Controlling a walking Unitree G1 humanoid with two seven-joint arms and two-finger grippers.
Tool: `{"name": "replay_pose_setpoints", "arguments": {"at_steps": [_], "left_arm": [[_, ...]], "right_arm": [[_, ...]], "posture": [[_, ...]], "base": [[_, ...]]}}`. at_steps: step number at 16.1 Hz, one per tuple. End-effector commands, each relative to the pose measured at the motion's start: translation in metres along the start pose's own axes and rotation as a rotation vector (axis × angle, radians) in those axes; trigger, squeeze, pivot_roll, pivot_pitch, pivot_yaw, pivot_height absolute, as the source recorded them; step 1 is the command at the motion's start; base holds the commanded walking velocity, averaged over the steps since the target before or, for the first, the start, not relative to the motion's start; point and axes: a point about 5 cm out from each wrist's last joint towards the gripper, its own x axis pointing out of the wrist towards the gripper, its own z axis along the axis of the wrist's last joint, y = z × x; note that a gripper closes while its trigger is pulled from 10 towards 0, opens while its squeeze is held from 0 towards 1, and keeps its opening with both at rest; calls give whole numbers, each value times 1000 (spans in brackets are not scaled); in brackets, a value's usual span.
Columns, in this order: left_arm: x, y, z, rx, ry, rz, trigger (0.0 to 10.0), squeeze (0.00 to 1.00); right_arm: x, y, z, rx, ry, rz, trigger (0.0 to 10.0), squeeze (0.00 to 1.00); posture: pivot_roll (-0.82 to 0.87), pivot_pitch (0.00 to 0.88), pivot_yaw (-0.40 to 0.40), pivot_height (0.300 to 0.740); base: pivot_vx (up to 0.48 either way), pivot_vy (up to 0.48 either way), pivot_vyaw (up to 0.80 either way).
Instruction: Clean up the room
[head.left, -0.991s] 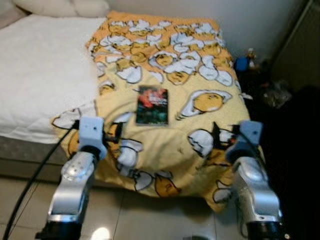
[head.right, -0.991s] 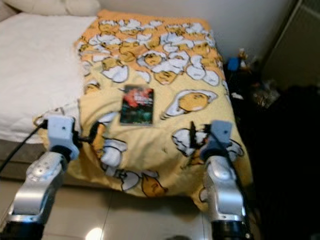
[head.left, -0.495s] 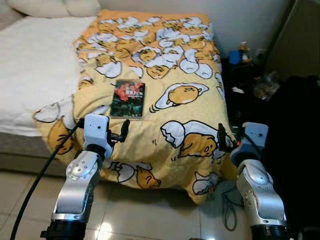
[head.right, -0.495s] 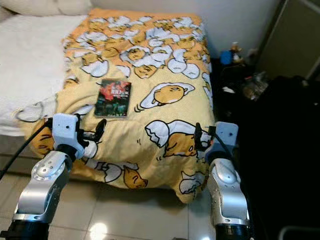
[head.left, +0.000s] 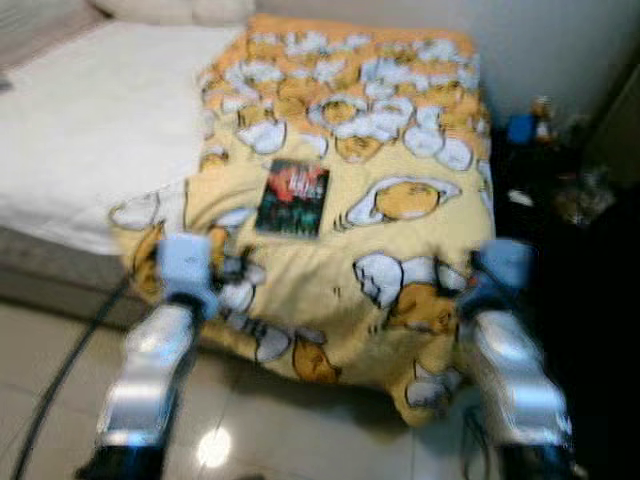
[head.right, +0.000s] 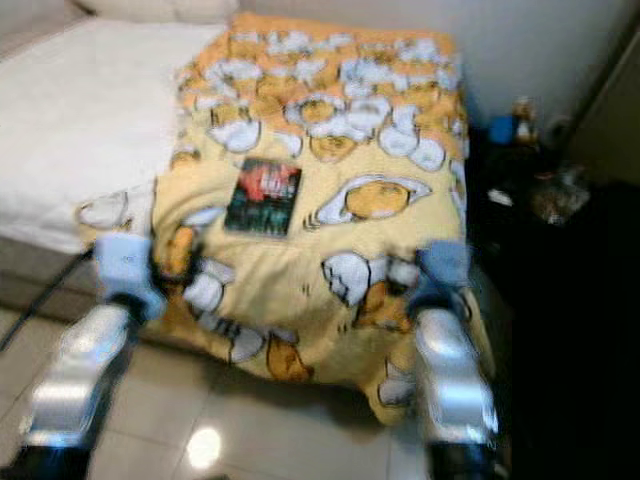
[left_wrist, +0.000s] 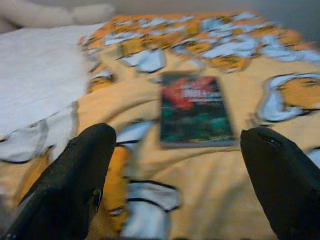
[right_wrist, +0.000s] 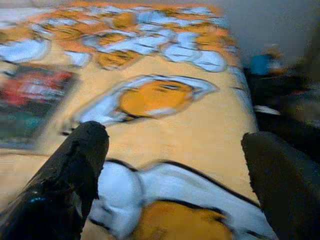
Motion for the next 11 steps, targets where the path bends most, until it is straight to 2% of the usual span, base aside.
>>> {"name": "replay_pose_setpoints", "arguments": {"at_steps": [1, 5, 11], "left_arm": [[2, -7, 4, -6, -18, -26, 10000, 1000], [2, -7, 3, -3, -20, -25, 10000, 1000], [0, -7, 3, 12, -18, -30, 10000, 1000]], "right_arm": [[-1, -14, -2, -10, 7, -46, 10000, 0], [0, -6, -1, -23, 1, 14, 10000, 0], [1, 0, -5, -51, 31, 47, 10000, 0]], "posture": [[-81, 0, 16, 740], [-80, 0, 14, 740], [-73, 0, 7, 740]], "base": [[319, 0, 0], [334, 0, 0], [344, 0, 800]]}}
